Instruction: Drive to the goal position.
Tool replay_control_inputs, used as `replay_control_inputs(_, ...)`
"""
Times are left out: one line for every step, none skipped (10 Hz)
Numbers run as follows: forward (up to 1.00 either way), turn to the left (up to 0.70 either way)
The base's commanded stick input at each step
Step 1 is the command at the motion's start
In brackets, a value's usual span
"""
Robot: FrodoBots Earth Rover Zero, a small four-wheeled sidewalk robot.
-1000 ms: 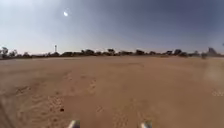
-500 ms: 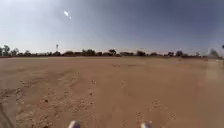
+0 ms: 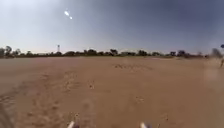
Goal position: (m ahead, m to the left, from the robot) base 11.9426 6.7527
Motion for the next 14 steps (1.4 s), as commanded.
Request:
replay_control_inputs(0.7,0.0)
replay_control_inputs(0.7,0.0)
replay_control_inputs(0.7,0.0)
replay_control_inputs(0.7,0.0)
replay_control_inputs(0.7,0.0)
replay_control_inputs(0.7,0.0)
replay_control_inputs(0.7,0.0)
replay_control_inputs(0.7,0.0)
replay_control_inputs(0.7,0.0)
replay_control_inputs(0.7,0.0)
replay_control_inputs(0.7,0.0)
replay_control_inputs(0.7,0.0)
replay_control_inputs(0.7,0.0)
replay_control_inputs(0.7,0.0)
